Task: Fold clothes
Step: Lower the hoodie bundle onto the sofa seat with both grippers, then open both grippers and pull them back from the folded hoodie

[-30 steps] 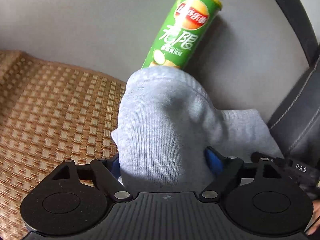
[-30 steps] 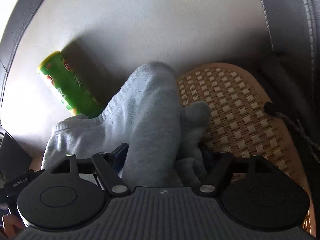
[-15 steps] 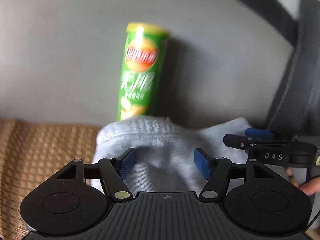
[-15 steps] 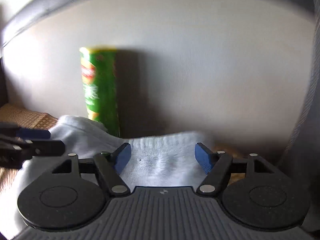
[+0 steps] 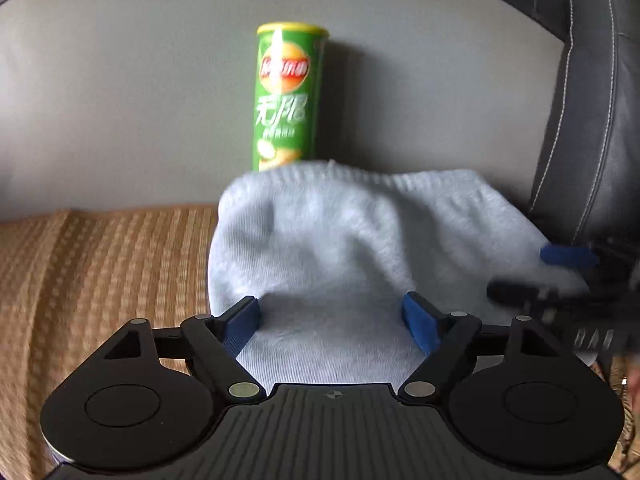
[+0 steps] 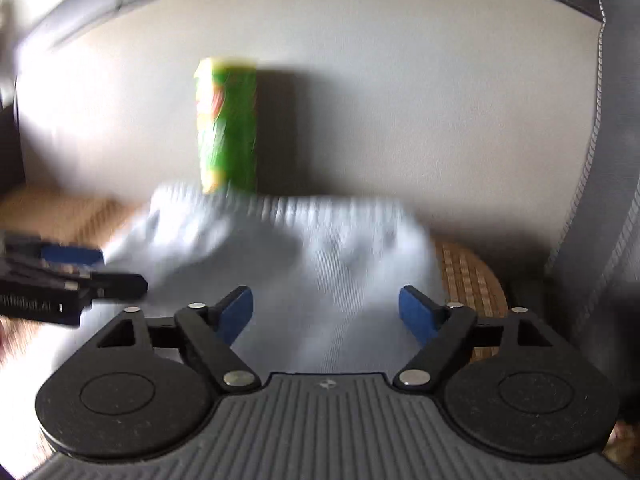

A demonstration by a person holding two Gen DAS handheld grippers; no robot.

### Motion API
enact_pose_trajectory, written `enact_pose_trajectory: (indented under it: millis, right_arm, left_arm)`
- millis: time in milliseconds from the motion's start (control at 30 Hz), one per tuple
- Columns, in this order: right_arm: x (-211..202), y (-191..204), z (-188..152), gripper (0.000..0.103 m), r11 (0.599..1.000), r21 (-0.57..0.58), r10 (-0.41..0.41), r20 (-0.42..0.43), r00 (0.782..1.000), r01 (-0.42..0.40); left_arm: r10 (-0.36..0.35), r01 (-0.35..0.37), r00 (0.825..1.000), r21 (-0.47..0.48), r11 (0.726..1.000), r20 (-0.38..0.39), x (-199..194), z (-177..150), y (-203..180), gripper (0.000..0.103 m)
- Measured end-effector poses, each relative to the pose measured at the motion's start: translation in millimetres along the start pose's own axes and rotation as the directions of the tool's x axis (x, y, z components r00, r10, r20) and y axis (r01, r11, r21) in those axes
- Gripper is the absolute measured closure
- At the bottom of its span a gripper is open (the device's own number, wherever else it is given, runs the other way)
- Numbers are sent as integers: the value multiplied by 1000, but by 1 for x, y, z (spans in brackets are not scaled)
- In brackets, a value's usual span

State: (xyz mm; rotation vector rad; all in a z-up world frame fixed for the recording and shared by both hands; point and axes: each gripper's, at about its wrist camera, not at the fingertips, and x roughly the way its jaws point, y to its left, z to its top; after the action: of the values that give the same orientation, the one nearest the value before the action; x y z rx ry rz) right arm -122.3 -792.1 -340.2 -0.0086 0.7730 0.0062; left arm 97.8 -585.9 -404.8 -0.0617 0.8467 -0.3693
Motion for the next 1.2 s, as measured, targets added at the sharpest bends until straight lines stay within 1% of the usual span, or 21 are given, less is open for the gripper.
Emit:
enact_pose_trajectory:
  millis: [33,67,133,267,333,400,467,500,533,567,633,667,700,733,767,833,867,933,1000,1067,1200]
  right_arm:
    - [3,7,-11,18,999,-31,-25,10,1000,25]
    - [6,12,-20,18,997,-57,-45,31,999,46]
    - [11,15,-25,18,996,-60,-60,58,997,63]
    - [15,13,-14,18,997,-32,-63,51,997,65]
    - [16,13,-7,18,998,-33,-58,38,998,60]
    - [10,12,0,18,998,-40,-41,9,999,42]
    - [-6,8,11,17,1000,-15,-8,4,1000,8]
    - [-18,7,17,15,1000,-1,7,12,1000,-7]
    - [-32,7,22,11,1000,13,18,28,999,-19]
    - [-47,8,25,9,999,22,27,36,999,-28]
    - [-76,13,30,9,999,33,38,26,999,-39]
    - [-90,17,32,8,998,45,44,9,999,-44]
    - [-103,20,33,6,997,61,56,-5,998,-56]
    - [-117,22,35,2,994,80,75,-14,997,-74]
    - [-131,23,36,1,991,99,93,-20,995,-91]
    - [-154,27,41,1,988,123,99,-42,994,-94]
    - [-165,30,42,1,989,125,90,-52,995,-83]
    - [-185,36,45,1,993,106,55,-56,997,-48]
    - [-204,41,45,1,995,91,38,-55,998,-33]
    - [-219,43,44,1,996,85,26,-49,998,-22]
    - [-233,37,41,1,997,68,50,-65,997,-46]
  left_arm:
    - [9,-9,1000,-13,1000,4,4,0,0,16]
    - [19,-19,1000,-23,1000,8,8,0,-1,14]
    - [36,-36,999,-34,999,13,12,0,-2,12]
    - [53,-52,999,-33,998,11,11,0,-5,11]
    - [61,-61,998,-31,998,-11,2,5,-7,10]
    - [55,-58,997,-54,997,-45,-14,13,-7,10]
    - [36,-40,998,-55,998,-60,-42,15,-10,8]
    - [25,-28,998,-48,998,-63,-58,15,-15,8]
    - [11,-15,997,-51,999,-72,-73,12,-17,7]
    - [-3,-1,997,-56,998,-81,-89,8,-19,5]
    - [-32,25,994,-66,998,-100,-121,0,-23,4]
    - [-47,37,993,-87,996,-112,-135,-2,-27,2]
    - [-64,49,989,-113,992,-131,-149,-5,-29,0]
    - [-80,58,984,-139,989,-157,-159,-7,-30,0]
    - [-97,66,978,-166,984,-184,-168,-10,-30,0]
    - [-132,81,964,-220,972,-229,-184,-15,-28,0]
    - [-136,83,965,-231,969,-223,-193,-16,-28,0]
    - [-118,77,973,-199,977,-200,-212,-15,-34,0]
    - [-113,85,978,-160,983,-176,-229,-9,-39,0]
    - [-110,85,981,-154,984,-162,-241,-1,-43,0]
    - [-82,54,983,-170,984,-161,-253,11,-53,0]
